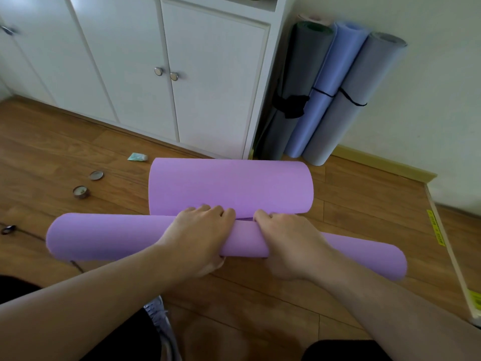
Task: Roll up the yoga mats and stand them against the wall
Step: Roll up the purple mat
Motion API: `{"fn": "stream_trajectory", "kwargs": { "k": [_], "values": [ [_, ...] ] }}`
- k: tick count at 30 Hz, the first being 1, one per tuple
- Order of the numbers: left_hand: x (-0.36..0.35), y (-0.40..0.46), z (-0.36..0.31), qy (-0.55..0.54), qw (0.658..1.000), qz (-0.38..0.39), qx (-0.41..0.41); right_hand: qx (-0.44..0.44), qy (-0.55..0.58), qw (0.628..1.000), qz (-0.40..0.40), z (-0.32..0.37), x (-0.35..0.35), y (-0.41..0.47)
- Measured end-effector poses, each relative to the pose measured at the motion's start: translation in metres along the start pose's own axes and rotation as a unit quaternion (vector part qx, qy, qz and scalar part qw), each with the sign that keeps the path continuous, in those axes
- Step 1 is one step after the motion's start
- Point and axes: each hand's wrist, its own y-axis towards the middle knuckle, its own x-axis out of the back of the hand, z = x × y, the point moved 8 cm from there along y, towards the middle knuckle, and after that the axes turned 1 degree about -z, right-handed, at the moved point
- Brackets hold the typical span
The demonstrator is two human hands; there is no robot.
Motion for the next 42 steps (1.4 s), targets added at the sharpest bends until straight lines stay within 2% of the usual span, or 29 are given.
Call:
{"fn": "stream_trajectory", "kwargs": {
  "k": [2, 4, 8, 11, 15, 19, 24, 26, 31, 34, 37, 42],
  "values": [
    [-0.003, 0.000, 0.001, -0.017, 1.000, 0.023, 0.012, 0.010, 0.009, 1.000, -0.006, 0.001, -0.001, 0.001],
    [-0.011, 0.003, 0.006, -0.036, 0.996, 0.077, 0.037, 0.024, 0.000, 0.999, -0.032, 0.004, 0.003, -0.001],
    [-0.013, 0.006, 0.013, -0.057, 0.991, 0.107, 0.048, 0.033, -0.057, 0.996, -0.060, 0.010, 0.004, -0.006],
    [-0.013, 0.001, 0.006, -0.047, 0.993, 0.101, 0.038, 0.027, -0.041, 0.998, -0.028, 0.012, -0.001, -0.006],
    [0.000, 0.001, -0.003, -0.012, 1.000, 0.017, 0.006, 0.007, -0.005, 1.000, 0.002, 0.002, -0.001, -0.002],
    [-0.005, 0.003, 0.001, -0.021, 0.996, 0.074, 0.039, 0.005, 0.046, 0.999, -0.002, -0.001, 0.001, -0.001],
    [-0.009, 0.005, 0.012, -0.048, 0.989, 0.120, 0.072, 0.026, -0.049, 0.998, -0.038, 0.008, 0.005, -0.003],
    [-0.009, 0.004, 0.008, -0.047, 0.989, 0.121, 0.069, 0.019, -0.049, 0.998, -0.027, 0.008, 0.003, -0.002],
    [0.002, 0.003, -0.002, 0.005, 0.997, 0.058, 0.042, 0.004, -0.001, 1.000, 0.004, -0.001, 0.003, 0.000],
    [0.003, 0.005, 0.002, -0.010, 0.995, 0.078, 0.054, 0.010, 0.013, 1.000, -0.019, 0.001, 0.009, 0.000],
    [0.002, 0.006, 0.012, -0.038, 0.992, 0.099, 0.071, 0.019, -0.037, 0.998, -0.051, 0.006, 0.010, -0.003],
    [-0.001, 0.003, 0.009, -0.049, 0.990, 0.110, 0.072, 0.018, -0.059, 0.997, -0.049, 0.008, 0.006, -0.003]
  ]
}}
